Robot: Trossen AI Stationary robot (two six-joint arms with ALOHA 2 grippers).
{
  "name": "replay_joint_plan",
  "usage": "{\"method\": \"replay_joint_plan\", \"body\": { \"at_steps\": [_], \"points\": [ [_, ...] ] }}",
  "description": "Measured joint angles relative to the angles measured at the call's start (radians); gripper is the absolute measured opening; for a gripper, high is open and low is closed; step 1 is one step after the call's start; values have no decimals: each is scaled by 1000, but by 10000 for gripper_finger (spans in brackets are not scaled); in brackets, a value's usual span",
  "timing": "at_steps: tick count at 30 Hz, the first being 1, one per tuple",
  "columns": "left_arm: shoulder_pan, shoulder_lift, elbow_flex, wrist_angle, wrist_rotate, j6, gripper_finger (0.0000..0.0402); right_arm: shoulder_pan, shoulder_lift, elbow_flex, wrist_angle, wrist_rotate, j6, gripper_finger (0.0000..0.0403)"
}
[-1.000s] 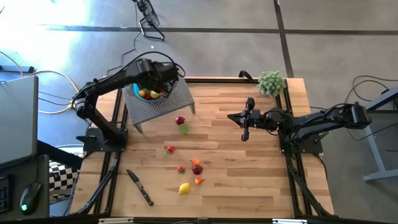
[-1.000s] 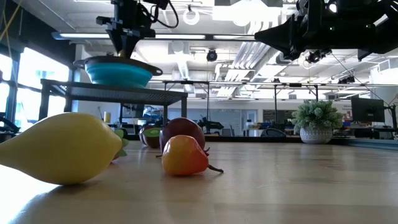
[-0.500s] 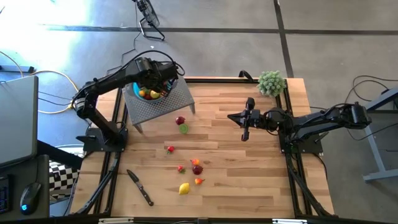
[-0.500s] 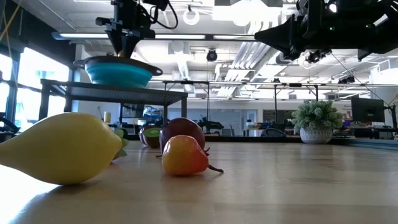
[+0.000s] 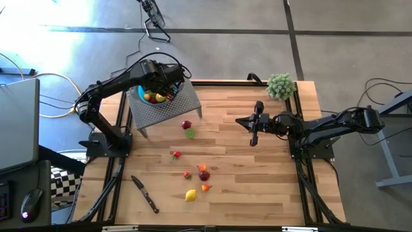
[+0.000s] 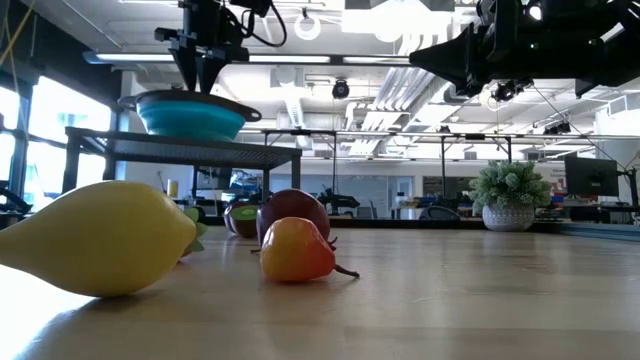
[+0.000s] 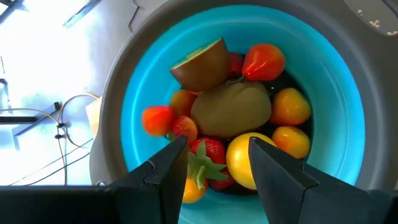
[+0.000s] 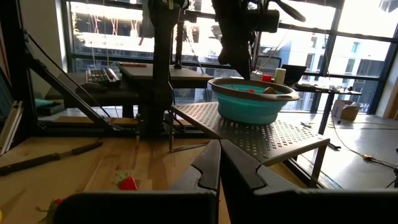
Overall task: Pick & Place Fruit
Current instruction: Put the orange pear into the blue strainer bowl on the shelf, then put the red strawberry into the blue strainer bowl on the shelf
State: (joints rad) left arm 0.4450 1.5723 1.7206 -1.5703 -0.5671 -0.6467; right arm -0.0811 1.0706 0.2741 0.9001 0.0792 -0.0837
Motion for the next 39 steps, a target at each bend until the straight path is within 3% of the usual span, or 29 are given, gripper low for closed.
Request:
{"method": "replay_joint_plan", "body": {
  "at_steps": [5, 13, 18, 30, 35, 39],
  "points": [
    [0, 0, 0, 0, 68, 49, 149, 0, 0, 0, 0, 0, 0, 2],
    [0, 0, 0, -1, 143, 125, 52, 0, 0, 0, 0, 0, 0, 2],
    [0, 0, 0, -1, 173, 127, 13, 0, 0, 0, 0, 0, 0, 2],
    [0, 0, 0, 83, 191, 129, 2, 0, 0, 0, 0, 1, 0, 2],
    [-11, 0, 0, 116, 205, 263, 2, 0, 0, 0, 0, 1, 0, 2],
    [-42, -17, -2, 77, 279, 331, 2, 0, 0, 0, 0, 0, -3, 2]
  ]
}}
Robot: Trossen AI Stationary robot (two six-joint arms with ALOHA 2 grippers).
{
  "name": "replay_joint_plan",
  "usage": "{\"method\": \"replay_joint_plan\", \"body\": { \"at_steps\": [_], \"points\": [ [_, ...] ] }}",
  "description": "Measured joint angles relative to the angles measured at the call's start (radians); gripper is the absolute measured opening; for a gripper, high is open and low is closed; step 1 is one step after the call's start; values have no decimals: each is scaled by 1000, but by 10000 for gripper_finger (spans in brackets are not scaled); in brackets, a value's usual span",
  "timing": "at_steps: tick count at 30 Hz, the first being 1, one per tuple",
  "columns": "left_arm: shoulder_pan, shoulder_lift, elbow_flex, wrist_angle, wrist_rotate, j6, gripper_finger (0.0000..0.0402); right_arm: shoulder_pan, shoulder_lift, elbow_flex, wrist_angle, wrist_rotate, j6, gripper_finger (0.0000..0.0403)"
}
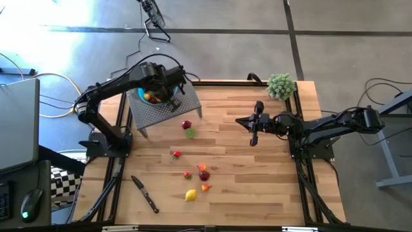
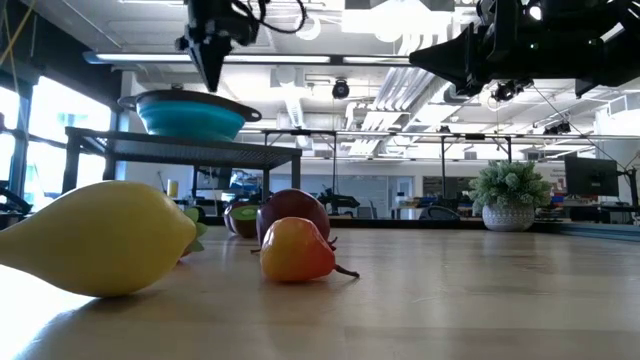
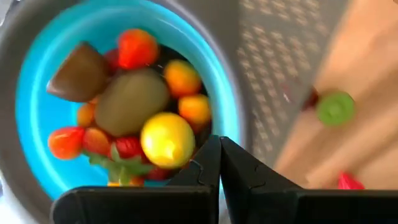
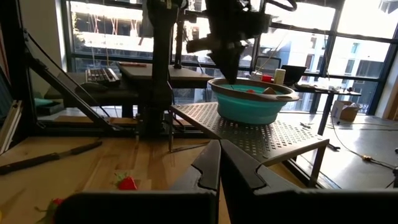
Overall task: Pick & Place Fruit
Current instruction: Put the red strawberry into the blue strainer bowl on the shelf
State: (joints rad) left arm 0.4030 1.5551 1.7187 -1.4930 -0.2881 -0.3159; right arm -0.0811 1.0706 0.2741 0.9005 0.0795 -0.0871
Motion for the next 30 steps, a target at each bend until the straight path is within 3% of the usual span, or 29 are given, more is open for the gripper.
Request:
{"method": "replay_joint_plan", "body": {
  "at_steps": [9, 14, 19, 30],
  "points": [
    [-187, -197, 1, 47, -47, -39, 2, 0, 0, 0, -7, 0, -15, 2],
    [-389, -308, -25, 162, -91, -83, 2, 0, 0, 0, -6, 0, -15, 2],
    [-599, -377, -168, 333, -140, -112, 2, 0, 0, 0, -6, 0, -15, 3],
    [-845, -340, -531, 451, -166, -646, 2, 0, 0, 0, -6, 0, -4, 3]
  ]
}}
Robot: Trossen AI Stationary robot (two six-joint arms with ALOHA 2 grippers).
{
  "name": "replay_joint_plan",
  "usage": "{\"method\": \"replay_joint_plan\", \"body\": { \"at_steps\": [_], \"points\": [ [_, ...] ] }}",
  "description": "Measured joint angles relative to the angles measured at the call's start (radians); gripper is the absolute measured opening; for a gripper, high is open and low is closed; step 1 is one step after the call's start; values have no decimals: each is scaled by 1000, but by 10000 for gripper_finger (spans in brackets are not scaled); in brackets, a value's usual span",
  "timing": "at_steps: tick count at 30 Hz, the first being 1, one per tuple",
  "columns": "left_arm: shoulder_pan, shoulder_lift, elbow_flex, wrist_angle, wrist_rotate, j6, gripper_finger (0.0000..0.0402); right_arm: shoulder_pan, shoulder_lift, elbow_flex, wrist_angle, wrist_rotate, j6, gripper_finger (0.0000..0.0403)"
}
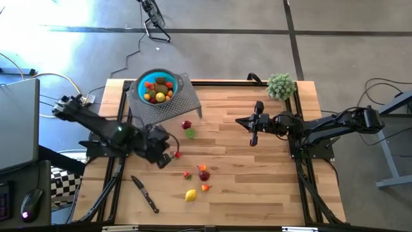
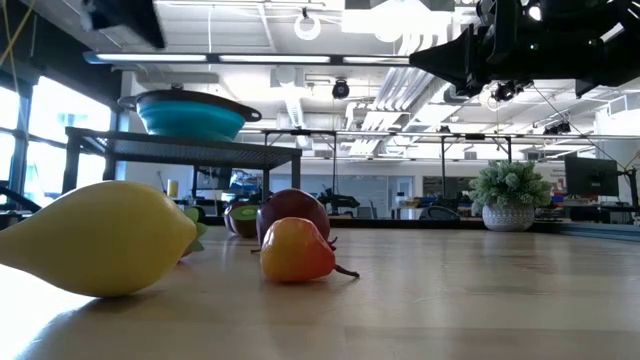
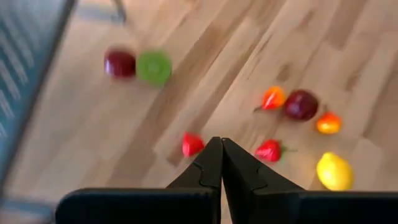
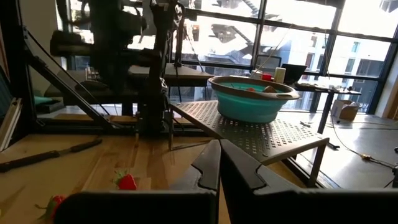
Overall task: Pick & Place Fruit
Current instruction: Put the red strawberry into the blue strainer bowl on the shelf
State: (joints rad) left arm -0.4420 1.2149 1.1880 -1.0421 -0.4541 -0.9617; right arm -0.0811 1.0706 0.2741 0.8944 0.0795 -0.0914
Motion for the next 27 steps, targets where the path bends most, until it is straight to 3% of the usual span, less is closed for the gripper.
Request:
{"method": "replay_joint_plan", "body": {
  "at_steps": [4, 8, 15, 27],
  "points": [
    [-51, 33, -83, 13, 0, -186, 2, 0, 0, 0, 0, 0, 0, 3],
    [-71, 68, -147, 82, 1, -278, 2, 0, 0, 0, 0, 0, 0, 3],
    [-69, 141, -185, 226, 1, -293, 2, 0, 0, 0, 0, 0, 12, 3],
    [-69, 258, -185, 240, 34, -362, 2, 0, 0, 0, 0, 0, 12, 2]
  ]
}}
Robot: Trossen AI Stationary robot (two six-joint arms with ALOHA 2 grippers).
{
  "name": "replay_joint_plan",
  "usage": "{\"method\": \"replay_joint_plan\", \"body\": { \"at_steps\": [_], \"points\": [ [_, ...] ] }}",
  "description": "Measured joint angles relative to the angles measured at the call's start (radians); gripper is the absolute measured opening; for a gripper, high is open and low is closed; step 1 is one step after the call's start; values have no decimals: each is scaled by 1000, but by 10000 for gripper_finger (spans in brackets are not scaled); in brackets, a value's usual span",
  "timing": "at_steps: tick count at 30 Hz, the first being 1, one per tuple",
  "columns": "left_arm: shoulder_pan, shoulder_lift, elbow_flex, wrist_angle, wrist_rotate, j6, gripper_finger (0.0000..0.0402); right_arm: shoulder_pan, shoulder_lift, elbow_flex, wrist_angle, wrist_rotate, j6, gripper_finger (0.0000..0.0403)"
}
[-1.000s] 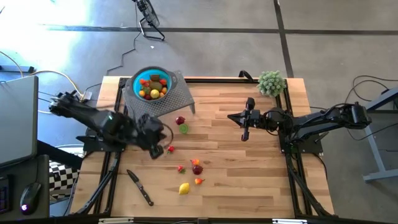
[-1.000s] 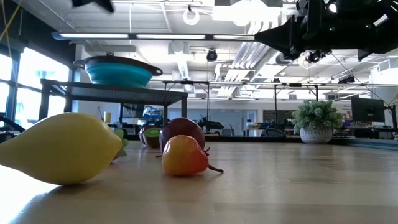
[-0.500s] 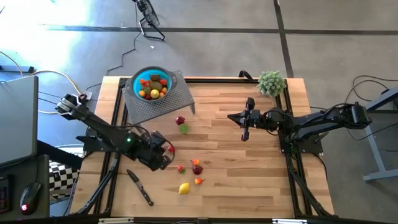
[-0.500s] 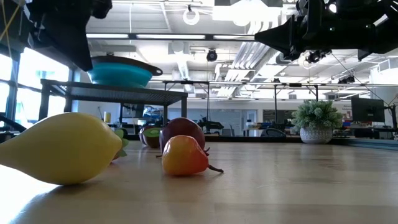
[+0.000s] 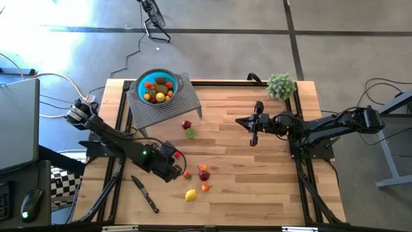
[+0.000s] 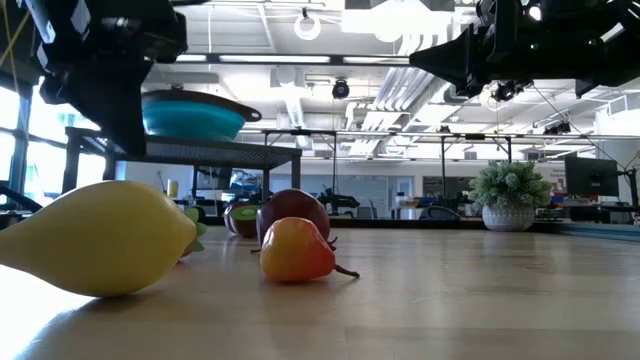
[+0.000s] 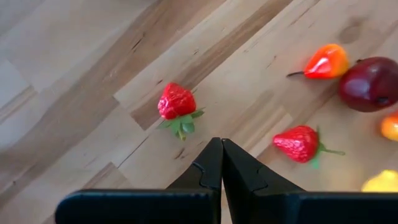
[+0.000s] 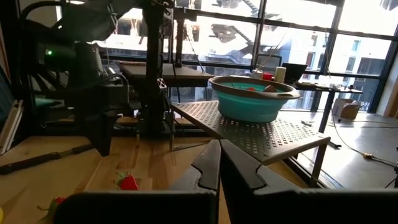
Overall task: Pick & Place Fruit
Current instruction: Put the red strawberry into the blue strainer bowl on the shelf
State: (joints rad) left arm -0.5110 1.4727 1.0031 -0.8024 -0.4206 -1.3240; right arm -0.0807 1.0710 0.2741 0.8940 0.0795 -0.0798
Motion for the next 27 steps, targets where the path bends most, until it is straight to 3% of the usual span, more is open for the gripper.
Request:
{"method": "replay_joint_plan", "body": {
  "at_steps": [9, 27],
  "points": [
    [0, 79, 0, -20, 23, -92, 2, 0, 0, 0, 0, 0, 0, 2],
    [0, 116, 0, -30, 21, -83, 2, 0, 0, 0, 0, 0, 0, 2]
  ]
}}
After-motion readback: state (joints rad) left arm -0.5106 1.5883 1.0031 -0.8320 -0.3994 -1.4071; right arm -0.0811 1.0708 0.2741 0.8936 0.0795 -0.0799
